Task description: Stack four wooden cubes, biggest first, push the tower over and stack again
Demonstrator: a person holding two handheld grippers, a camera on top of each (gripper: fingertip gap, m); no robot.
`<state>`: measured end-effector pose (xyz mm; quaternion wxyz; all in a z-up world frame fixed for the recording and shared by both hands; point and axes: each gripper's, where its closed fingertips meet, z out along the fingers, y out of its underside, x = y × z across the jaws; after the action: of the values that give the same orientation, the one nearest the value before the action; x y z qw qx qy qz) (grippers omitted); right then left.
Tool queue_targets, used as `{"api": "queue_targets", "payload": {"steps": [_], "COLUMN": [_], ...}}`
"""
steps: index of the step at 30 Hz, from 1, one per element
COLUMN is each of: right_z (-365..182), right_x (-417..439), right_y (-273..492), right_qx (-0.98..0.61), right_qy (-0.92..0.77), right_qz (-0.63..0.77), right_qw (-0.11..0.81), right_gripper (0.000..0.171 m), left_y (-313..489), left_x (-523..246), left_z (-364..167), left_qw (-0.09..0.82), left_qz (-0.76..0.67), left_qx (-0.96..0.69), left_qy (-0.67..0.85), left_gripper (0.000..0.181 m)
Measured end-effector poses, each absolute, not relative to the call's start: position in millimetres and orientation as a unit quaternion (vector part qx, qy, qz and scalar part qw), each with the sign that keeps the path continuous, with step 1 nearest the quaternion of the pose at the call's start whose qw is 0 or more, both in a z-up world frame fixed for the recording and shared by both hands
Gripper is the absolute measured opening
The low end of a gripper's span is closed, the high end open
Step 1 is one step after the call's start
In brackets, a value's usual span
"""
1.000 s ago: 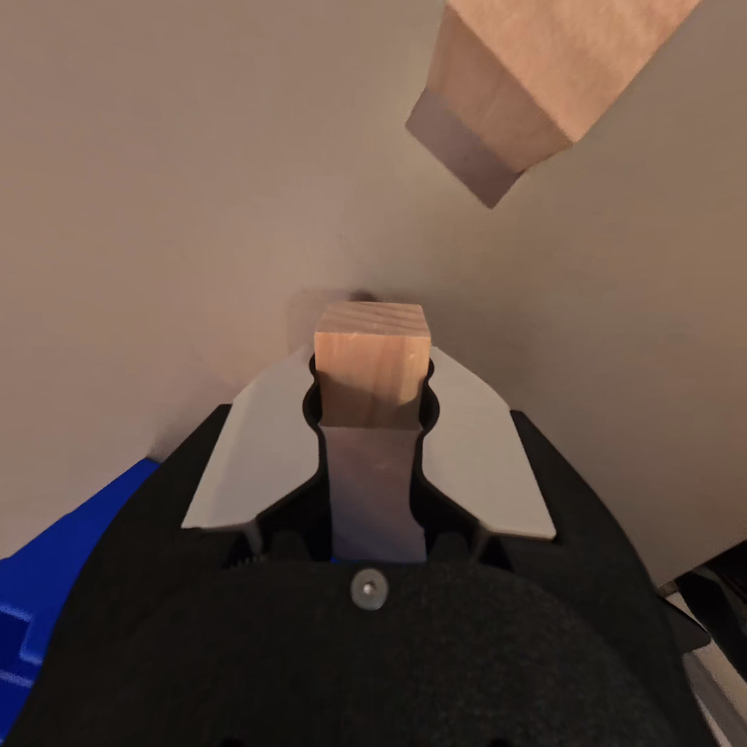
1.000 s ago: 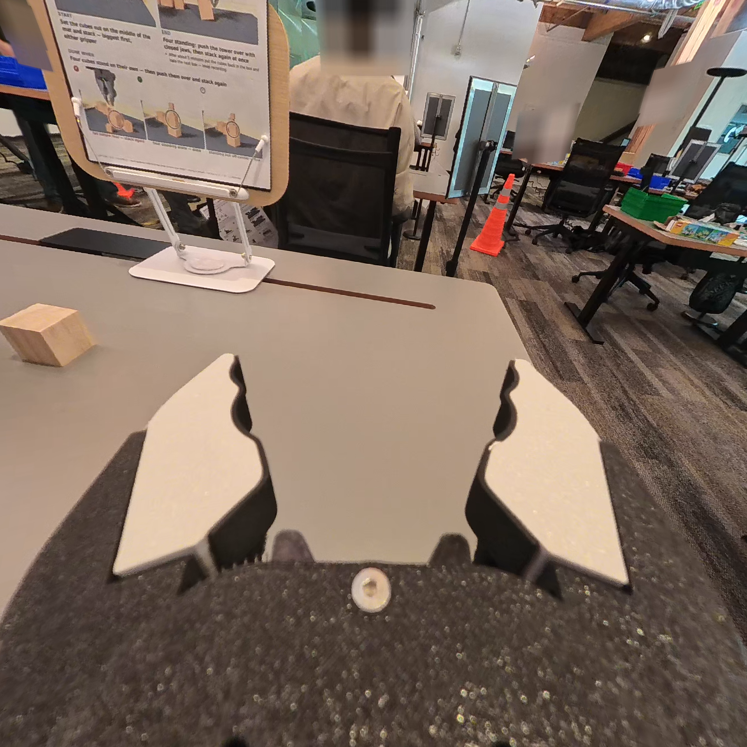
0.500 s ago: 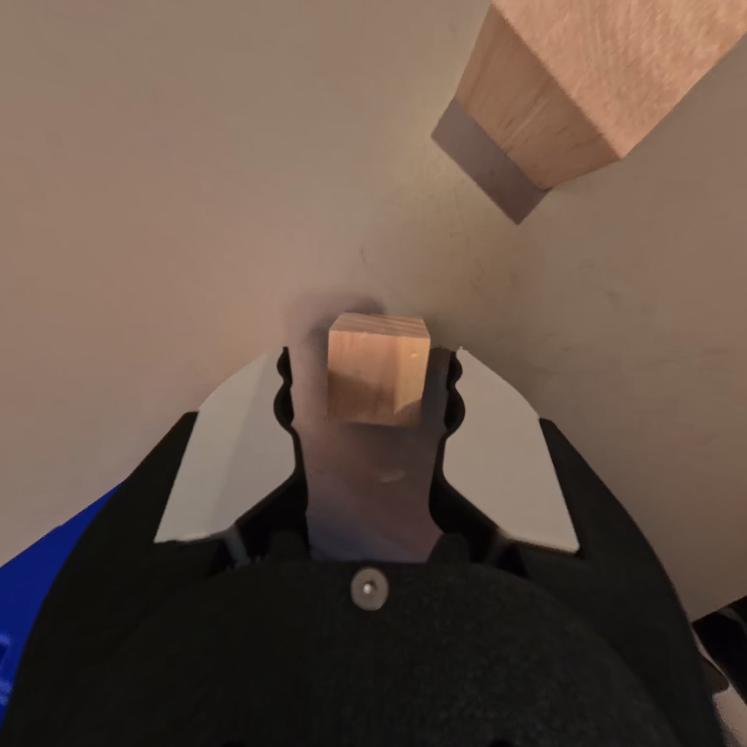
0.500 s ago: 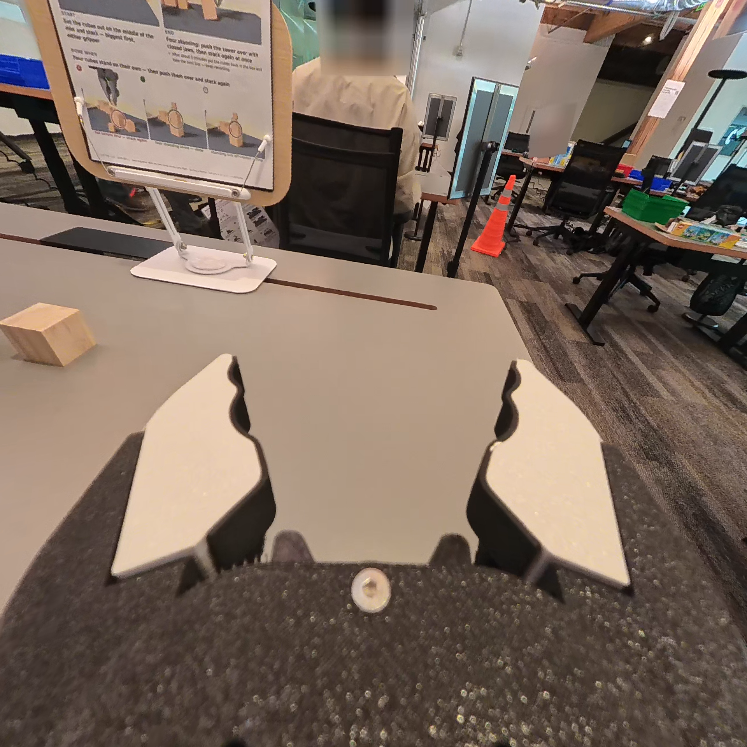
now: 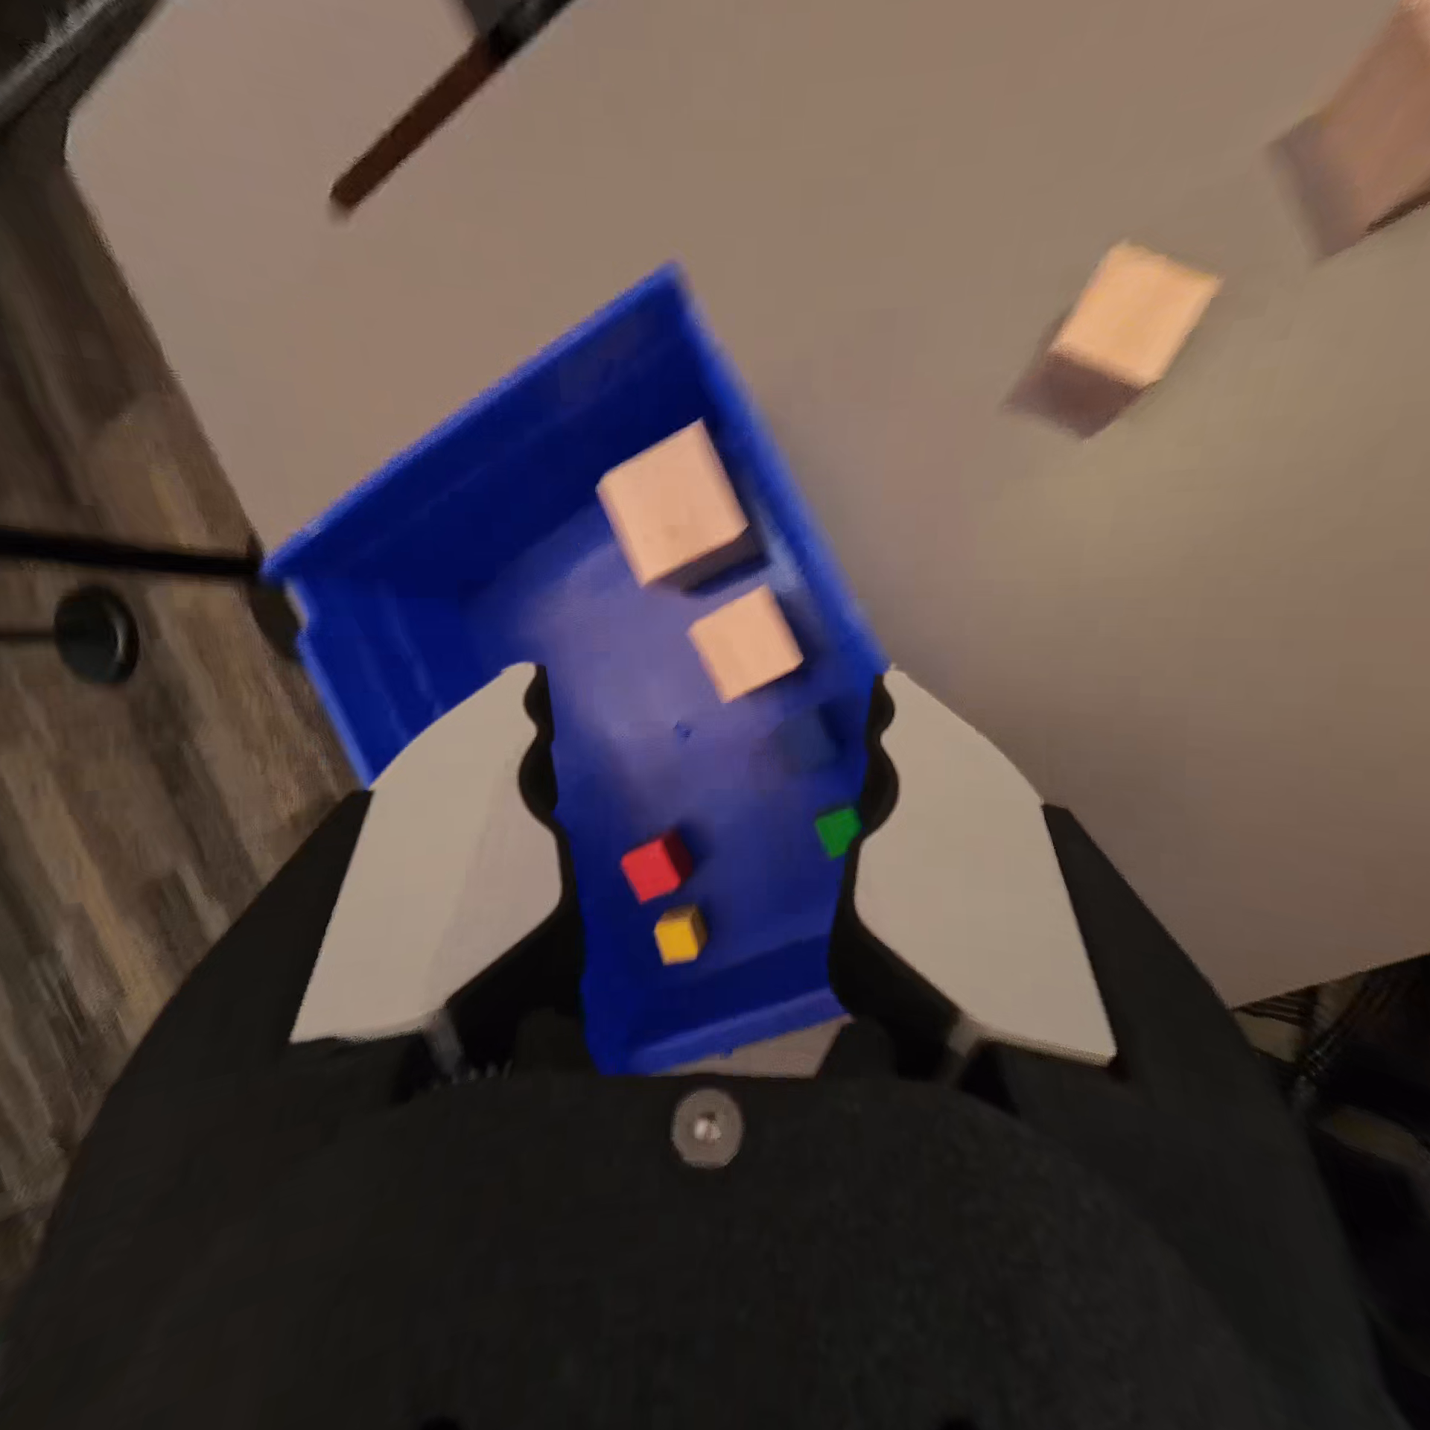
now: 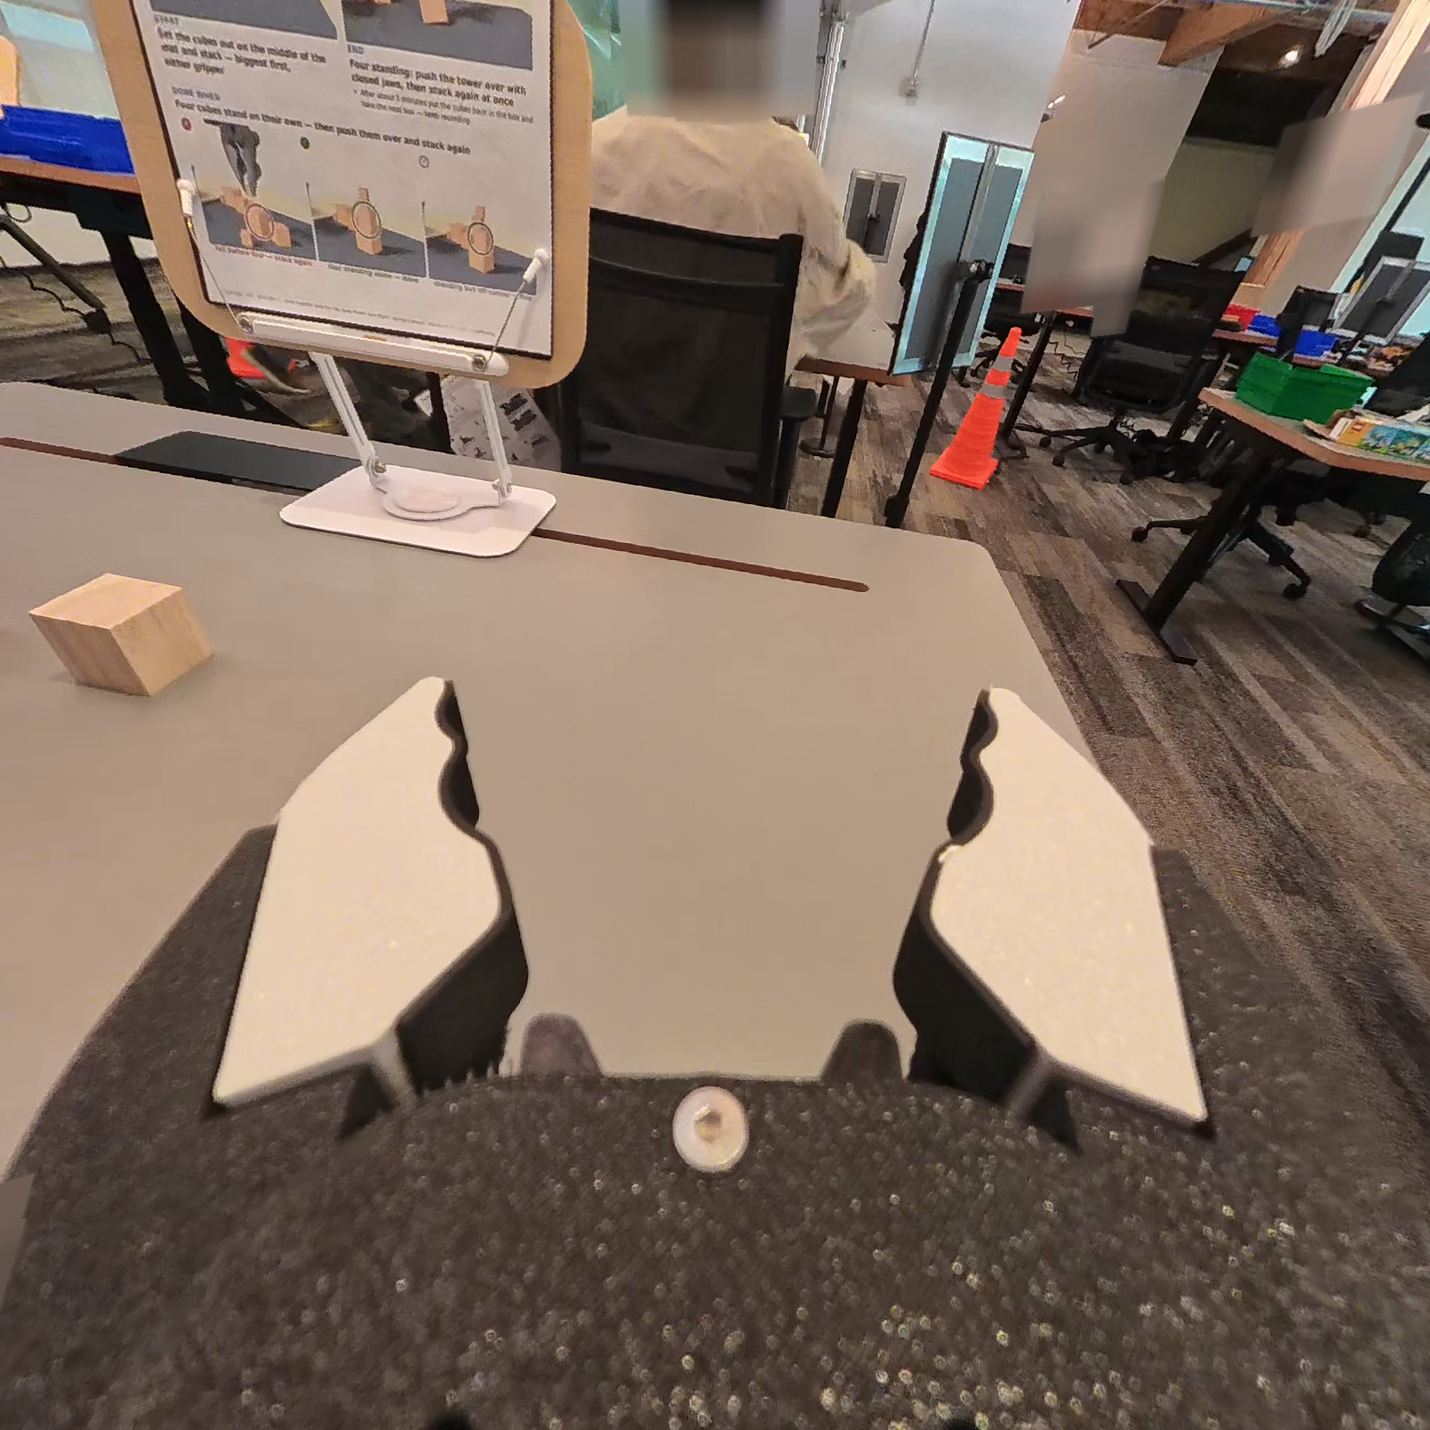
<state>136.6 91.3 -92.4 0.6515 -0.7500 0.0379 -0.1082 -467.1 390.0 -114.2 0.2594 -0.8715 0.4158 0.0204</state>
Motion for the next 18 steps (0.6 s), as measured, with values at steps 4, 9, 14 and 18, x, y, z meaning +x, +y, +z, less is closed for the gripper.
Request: {"api": "queue_targets", "payload": {"steps": [4,9,14,18], "right_z": [-96.5,-96.4,-91.7,-92.7], "right_x": [134.8,132.9,137.4,137.4], "right_y": [96.9,101.1,98.1,98.5], "right_qx": [-0.751,-0.753,-0.752,-0.753], "right_qy": [0.037,0.031,0.033,0.033], "right_qz": [-0.1,-0.099,-0.106,-0.107], "right_qw": [0.652,0.65,0.65,0.648], "right_gripper": [0.12,0.12,0.119,0.119], "left_y": [385.6,373.2,370.5,371.3], "left_x": [-540.3,-585.9,-598.8,-601.9], "left_z": [-145.9,-211.5,-245.0,-256.3], "left_qw": [0.225,0.159,0.135,0.122], "left_qz": [0.024,0.026,0.031,0.042], "left_qx": [-0.915,-0.949,-0.958,-0.961], "left_qy": [0.333,0.273,0.25,0.245], "left_gripper": [0.075,0.075,0.071,0.068]}}
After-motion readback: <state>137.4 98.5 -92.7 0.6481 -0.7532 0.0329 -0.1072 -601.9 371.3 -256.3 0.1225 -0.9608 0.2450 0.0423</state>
